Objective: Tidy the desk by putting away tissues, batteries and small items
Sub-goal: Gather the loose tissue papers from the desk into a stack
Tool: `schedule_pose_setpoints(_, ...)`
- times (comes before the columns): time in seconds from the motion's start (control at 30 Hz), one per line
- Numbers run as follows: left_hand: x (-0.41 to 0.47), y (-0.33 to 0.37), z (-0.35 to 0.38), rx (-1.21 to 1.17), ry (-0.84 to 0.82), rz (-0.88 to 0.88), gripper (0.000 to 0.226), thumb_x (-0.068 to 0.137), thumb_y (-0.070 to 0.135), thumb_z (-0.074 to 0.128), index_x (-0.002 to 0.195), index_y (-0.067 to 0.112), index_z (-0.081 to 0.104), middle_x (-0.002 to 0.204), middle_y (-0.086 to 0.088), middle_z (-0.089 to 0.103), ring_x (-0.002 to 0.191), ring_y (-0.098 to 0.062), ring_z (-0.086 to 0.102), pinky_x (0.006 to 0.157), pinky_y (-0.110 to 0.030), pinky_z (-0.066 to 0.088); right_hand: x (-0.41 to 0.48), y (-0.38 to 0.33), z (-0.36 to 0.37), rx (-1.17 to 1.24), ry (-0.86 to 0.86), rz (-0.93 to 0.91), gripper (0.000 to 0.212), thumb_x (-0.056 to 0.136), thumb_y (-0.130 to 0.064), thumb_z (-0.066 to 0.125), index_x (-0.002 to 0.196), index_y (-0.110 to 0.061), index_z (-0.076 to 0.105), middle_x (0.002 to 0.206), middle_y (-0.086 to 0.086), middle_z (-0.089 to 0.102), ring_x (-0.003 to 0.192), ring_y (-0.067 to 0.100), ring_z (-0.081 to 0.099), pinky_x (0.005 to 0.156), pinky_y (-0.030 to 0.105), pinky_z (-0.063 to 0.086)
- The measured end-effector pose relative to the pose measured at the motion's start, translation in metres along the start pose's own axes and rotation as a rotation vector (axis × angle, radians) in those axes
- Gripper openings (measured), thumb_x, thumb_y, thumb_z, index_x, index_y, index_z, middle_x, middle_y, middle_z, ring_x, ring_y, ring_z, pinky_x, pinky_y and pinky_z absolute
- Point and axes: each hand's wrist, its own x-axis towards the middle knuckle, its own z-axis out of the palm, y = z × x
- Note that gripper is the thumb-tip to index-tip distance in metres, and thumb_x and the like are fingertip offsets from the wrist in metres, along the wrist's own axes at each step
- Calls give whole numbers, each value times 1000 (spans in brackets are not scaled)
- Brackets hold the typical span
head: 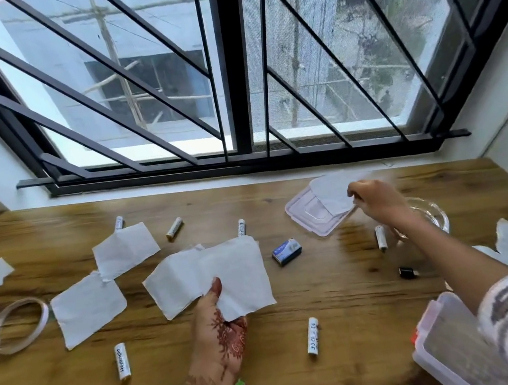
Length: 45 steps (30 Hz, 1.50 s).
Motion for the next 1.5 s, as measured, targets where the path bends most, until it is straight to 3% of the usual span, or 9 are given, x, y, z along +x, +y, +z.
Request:
schedule_pose_setpoints(0.13, -2, -1, 3, 44, 49, 4, 9, 92, 12, 51, 90, 16, 59, 66, 1, 74, 74, -16, 69, 68, -34, 57, -1, 1, 3, -216, -140, -52, 34, 87, -5, 51, 118, -17, 59, 112, 7, 57, 105, 28, 55, 77, 37, 49)
schedule_pose_setpoints(0.4, -3, 1, 7, 3, 65, -22, 9, 92, 11, 51, 90, 15, 59, 69, -2, 74, 69, -15, 70, 51, -28, 58, -2, 2, 6, -317, -125, -108, 14, 85, -1, 56, 85, -7, 67, 90, 5, 62, 81, 22, 60, 69, 35, 54)
schedule_pose_setpoints(0.6, 0, -3, 9, 46, 87, -18, 10, 92, 13, 52, 87, 16, 59, 76, -1, 72, 74, -16, 67, 68, -24, 56, -1, 2, -8, -33, -56, 5, 11, 86, -9, 59, 87, -9, 70, 95, 5, 67, 88, 25, 61, 71, 36, 50)
schedule_pose_setpoints(0.7, 3, -5, 4, 42, 47, -31, 10, 93, 14, 51, 90, 15, 60, 69, 0, 74, 62, -13, 71, 55, -26, 58, -7, -11, -20, 211, 29, 90, 12, 84, -15, 63, 89, -8, 71, 93, 7, 70, 88, 23, 62, 74, 34, 48)
schedule_pose_setpoints(0.87, 4, -8, 4, 8, 2, -38, 12, 93, 14, 49, 92, 14, 61, 75, -2, 74, 62, -12, 71, 53, -27, 58, -31, -63, -46, 588, 159, 296, 12, 81, -16, 66, 83, -5, 71, 78, 5, 67, 75, 14, 58, 70, 23, 40)
schedule_pose_setpoints(1.03, -3, -9, 4, -6, -3, 4, 13, 94, 13, 48, 91, 13, 61, 77, -2, 74, 73, -16, 70, 70, -34, 55, -74, -136, -70, 972, 94, 362, 11, 85, -16, 63, 87, -8, 70, 77, 3, 67, 69, 12, 58, 61, 21, 45)
schedule_pose_setpoints(1.27, -13, -8, -6, -43, -77, 12, 31, 97, 18, 39, 86, 8, 67, 69, -6, 74, 60, -15, 71, 54, -26, 57, -128, -239, -65, 920, -1, 230, 19, 87, -16, 57, 78, -8, 71, 72, 3, 69, 63, 10, 59, 64, 28, 48)
schedule_pose_setpoints(1.4, -24, -2, -15, -68, -152, -21, 50, 95, 34, 42, 72, 8, 78, 81, -9, 75, 76, -18, 72, 80, -34, 54, -145, -278, -56, 872, -19, 101, 25, 90, -23, 53, 75, -11, 69, 75, 1, 69, 68, 10, 62, 62, 26, 47)
schedule_pose_setpoints(1.5, -30, 3, -32, -54, -131, -59, 48, 84, 47, 54, 106, 7, 70, 108, -13, 70, 107, -27, 63, 101, -42, 43, -151, -291, -55, 886, -100, 46, 37, 94, -31, 46, 60, -24, 57, 60, -9, 57, 56, 4, 52, 50, 17, 38)
